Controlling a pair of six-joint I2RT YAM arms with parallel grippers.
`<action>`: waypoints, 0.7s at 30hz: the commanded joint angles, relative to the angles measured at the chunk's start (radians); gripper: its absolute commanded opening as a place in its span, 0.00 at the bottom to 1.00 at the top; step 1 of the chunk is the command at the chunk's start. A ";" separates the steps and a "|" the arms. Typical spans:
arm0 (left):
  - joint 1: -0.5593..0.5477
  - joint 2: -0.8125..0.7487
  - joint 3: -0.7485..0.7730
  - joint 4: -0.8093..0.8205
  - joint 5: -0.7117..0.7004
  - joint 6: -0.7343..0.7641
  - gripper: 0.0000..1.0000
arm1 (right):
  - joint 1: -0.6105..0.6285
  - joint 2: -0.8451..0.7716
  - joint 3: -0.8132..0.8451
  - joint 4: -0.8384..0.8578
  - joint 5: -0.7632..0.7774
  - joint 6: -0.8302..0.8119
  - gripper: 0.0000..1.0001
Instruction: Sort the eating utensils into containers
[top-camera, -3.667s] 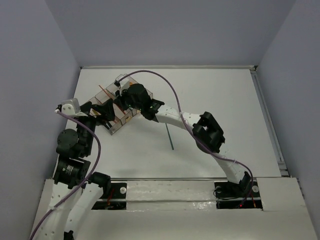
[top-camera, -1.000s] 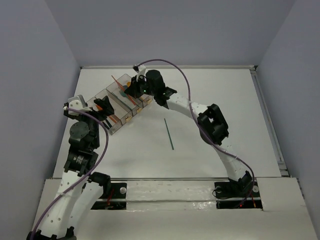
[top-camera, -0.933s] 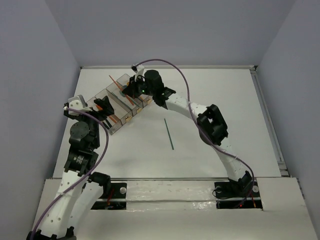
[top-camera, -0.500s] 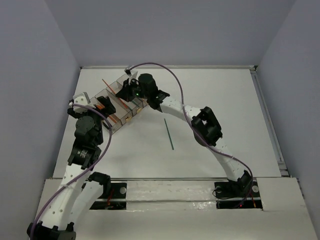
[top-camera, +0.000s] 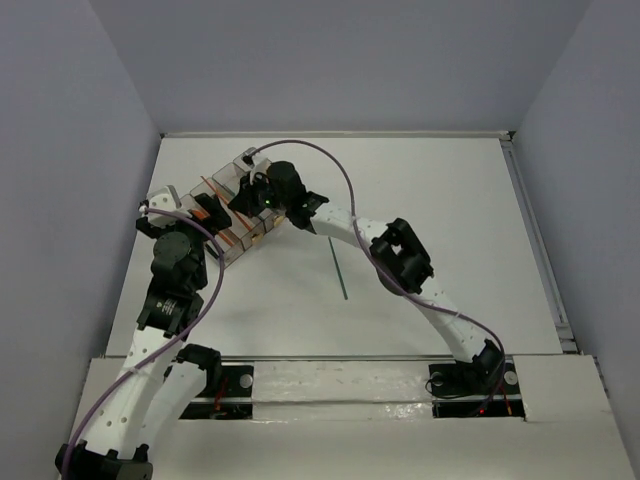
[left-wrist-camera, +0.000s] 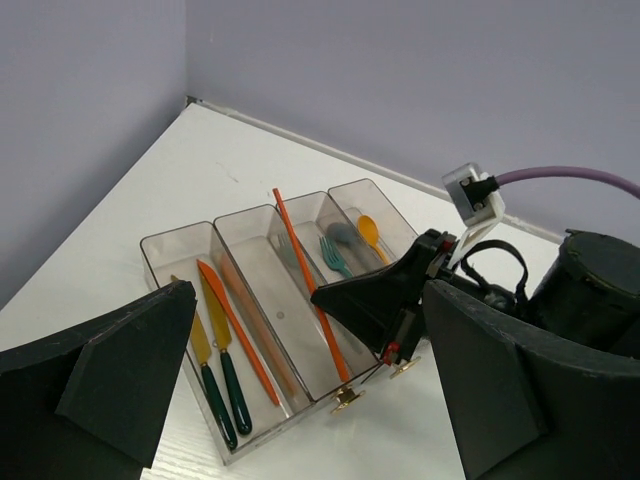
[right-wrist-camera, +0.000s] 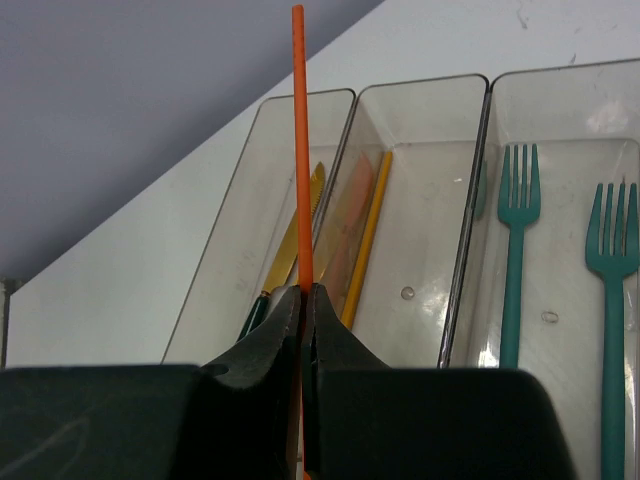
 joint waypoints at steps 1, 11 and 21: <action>0.007 -0.011 0.013 0.041 -0.006 -0.003 0.99 | 0.009 0.019 0.077 -0.002 0.027 -0.010 0.00; 0.007 -0.077 0.022 0.037 0.049 -0.023 0.99 | 0.009 0.056 0.109 -0.062 0.078 -0.031 0.00; 0.007 -0.126 0.024 0.037 0.102 -0.035 0.99 | 0.009 0.049 0.094 -0.077 0.104 -0.051 0.00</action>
